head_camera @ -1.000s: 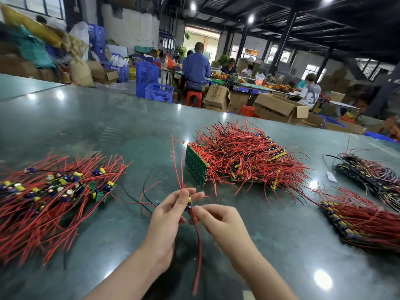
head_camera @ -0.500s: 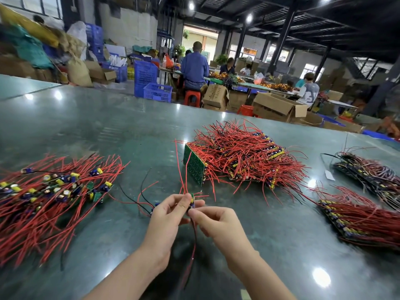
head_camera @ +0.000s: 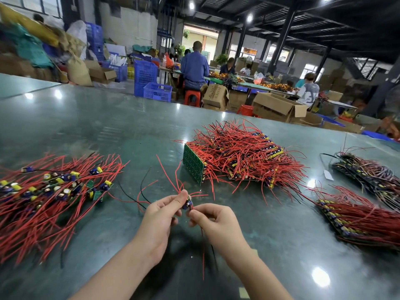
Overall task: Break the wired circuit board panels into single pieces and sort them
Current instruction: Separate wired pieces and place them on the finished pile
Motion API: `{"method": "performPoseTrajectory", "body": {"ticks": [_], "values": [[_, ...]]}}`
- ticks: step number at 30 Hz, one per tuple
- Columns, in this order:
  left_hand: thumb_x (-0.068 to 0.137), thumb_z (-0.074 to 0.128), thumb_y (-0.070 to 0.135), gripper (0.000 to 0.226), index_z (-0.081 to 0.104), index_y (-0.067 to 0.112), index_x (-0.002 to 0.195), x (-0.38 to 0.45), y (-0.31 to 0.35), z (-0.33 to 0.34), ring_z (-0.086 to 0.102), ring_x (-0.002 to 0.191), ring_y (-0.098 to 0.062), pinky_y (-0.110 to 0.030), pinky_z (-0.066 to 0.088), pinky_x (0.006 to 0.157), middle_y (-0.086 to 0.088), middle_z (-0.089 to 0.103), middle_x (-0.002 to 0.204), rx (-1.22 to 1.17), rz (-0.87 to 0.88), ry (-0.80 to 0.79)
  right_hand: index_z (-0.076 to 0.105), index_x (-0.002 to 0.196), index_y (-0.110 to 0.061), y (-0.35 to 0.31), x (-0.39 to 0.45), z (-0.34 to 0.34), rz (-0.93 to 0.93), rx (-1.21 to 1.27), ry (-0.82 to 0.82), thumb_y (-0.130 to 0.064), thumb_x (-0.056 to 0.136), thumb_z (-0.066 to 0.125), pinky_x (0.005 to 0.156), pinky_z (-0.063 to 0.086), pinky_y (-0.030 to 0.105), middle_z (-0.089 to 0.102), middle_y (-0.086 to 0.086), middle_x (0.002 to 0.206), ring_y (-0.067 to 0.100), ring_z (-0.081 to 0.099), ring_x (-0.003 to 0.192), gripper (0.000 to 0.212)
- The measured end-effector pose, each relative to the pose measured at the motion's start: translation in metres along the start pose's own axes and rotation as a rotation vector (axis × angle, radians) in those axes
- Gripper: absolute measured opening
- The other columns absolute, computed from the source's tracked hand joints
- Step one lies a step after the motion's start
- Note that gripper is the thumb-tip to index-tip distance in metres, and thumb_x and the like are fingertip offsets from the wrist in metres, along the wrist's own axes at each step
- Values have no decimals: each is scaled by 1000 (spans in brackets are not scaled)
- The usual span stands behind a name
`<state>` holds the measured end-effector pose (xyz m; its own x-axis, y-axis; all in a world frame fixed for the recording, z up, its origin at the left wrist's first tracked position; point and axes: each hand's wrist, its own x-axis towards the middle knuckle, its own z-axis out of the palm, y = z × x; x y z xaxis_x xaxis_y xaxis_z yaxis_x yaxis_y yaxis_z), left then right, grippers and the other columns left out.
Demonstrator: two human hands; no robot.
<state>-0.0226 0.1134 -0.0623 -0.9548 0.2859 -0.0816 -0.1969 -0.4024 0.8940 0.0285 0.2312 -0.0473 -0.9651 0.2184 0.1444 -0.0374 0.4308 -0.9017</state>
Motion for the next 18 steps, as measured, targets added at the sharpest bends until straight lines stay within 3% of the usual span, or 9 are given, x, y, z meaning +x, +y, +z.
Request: {"method": "performPoseTrajectory", "body": {"ticks": [4,7,11,18], "values": [[58,71,39,24,74,15,60,-1,1,-1,40,61,-9,-24,28,58,5,62,62,-4,-13,-16,65,67,-33,3,1,1,-19,-103,36,-14,89,62,55,33,11,63,-17,54,-3,48,51,29],[64,70,36,23,72,13,63,1,0,0,39,63,-9,-25,30,59,7,60,61,12,4,41,70,76,-24,3,3,4,-3,-119,71,-13,91,59,52,32,10,58,-15,50,-3,46,48,21],[67,68,34,22,68,13,70,1,3,2,48,60,-8,-24,35,60,6,62,60,-10,1,53,70,83,-15,3,1,8,-125,-312,131,-15,94,55,63,36,20,52,-15,59,2,48,61,18],[84,63,21,21,64,10,66,2,2,6,57,62,-11,-24,46,65,1,64,61,-92,58,136,70,94,-16,1,2,3,-256,-486,152,-24,96,52,82,43,34,71,2,89,23,60,86,20]]}}
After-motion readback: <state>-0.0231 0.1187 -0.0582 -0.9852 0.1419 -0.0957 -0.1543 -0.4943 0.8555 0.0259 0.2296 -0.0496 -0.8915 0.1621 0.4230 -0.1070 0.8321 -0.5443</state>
